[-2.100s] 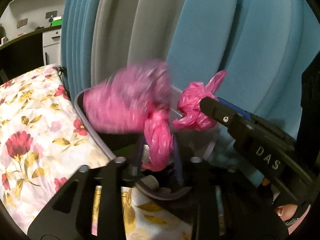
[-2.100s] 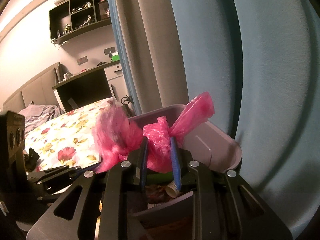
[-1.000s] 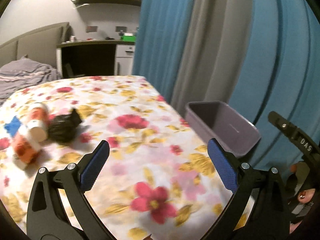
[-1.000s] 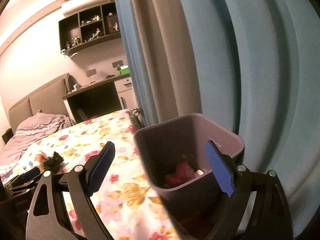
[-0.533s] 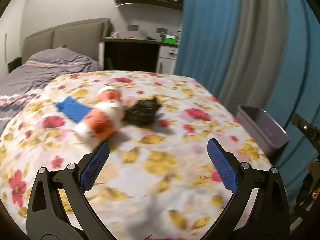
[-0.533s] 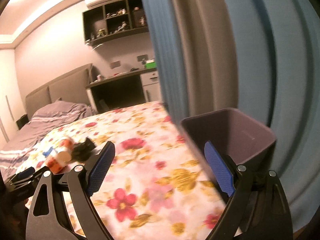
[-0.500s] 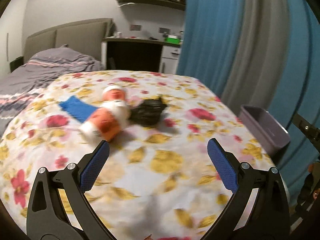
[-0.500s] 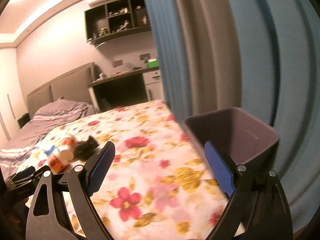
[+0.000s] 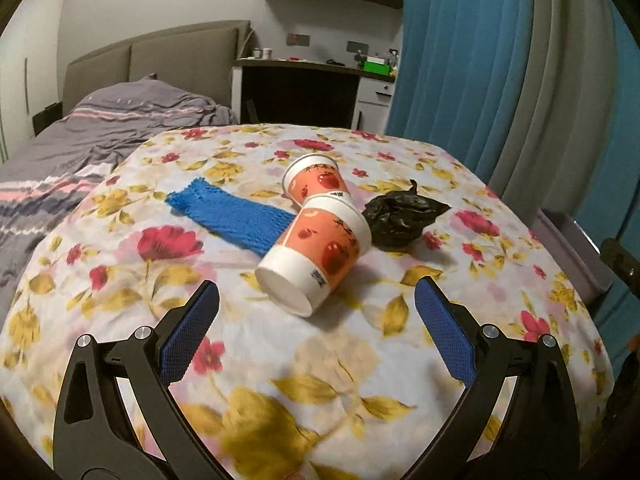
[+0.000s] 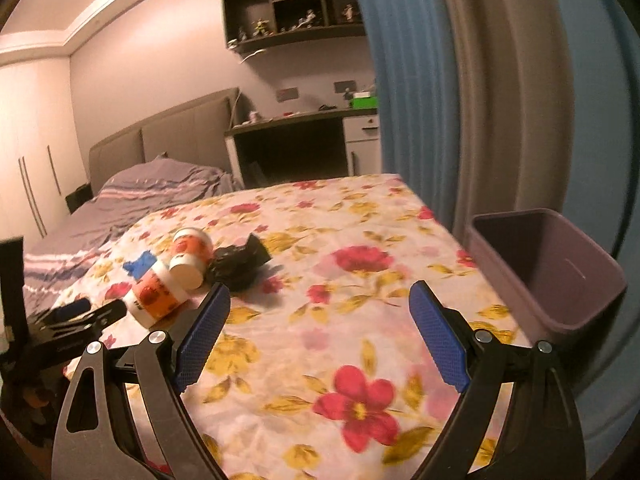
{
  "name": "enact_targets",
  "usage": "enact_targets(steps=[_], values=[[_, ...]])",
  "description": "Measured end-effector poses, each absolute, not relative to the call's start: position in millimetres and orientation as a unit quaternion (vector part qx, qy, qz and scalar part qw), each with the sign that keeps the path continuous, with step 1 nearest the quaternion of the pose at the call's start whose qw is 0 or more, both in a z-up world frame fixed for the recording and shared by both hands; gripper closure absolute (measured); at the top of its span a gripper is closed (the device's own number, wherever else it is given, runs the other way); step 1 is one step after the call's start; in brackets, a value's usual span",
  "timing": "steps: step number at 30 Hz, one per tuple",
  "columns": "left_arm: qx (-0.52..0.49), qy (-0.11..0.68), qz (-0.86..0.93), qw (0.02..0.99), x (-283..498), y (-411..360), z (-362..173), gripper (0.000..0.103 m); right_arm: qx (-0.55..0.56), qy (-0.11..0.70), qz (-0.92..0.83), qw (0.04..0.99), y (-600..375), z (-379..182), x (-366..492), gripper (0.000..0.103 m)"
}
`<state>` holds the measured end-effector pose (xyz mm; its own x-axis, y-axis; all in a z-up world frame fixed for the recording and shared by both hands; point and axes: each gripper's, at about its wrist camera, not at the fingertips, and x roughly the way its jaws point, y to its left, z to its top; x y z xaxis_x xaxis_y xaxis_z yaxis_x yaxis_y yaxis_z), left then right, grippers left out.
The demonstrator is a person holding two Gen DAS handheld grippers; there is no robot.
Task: Collect trash
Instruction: 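Move both tools back over the orange cups and black bag, then grasp the black plastic bag with the right tool while the left tool grasps the orange apple cup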
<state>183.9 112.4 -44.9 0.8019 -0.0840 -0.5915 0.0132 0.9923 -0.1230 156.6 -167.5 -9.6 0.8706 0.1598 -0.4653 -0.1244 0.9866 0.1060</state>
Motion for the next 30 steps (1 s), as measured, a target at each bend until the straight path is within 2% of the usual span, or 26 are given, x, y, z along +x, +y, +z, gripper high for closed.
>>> enact_targets(steps=[8, 15, 17, 19, 30], values=[[-0.05, 0.347, -0.05, 0.935, 227, 114, -62, 0.008, 0.012, 0.256, 0.097, 0.962, -130, -14, 183, 0.015], [-0.062, 0.372, -0.068, 0.924, 246, 117, -75, 0.025, -0.003, 0.265, 0.109, 0.958, -109, -20, 206, 0.015], [-0.063, 0.378, -0.073, 0.921, 249, 118, -78, 0.037, -0.002, 0.27, 0.113, 0.956, -105, -22, 213, 0.015], [-0.062, 0.381, -0.078, 0.919, 249, 118, -80, 0.041, -0.003, 0.273, 0.117, 0.955, -100, -24, 220, 0.015], [-0.078, 0.349, -0.075, 0.931, 227, 127, -63, 0.043, -0.014, 0.299, 0.12, 0.947, -72, -45, 258, 0.018]])
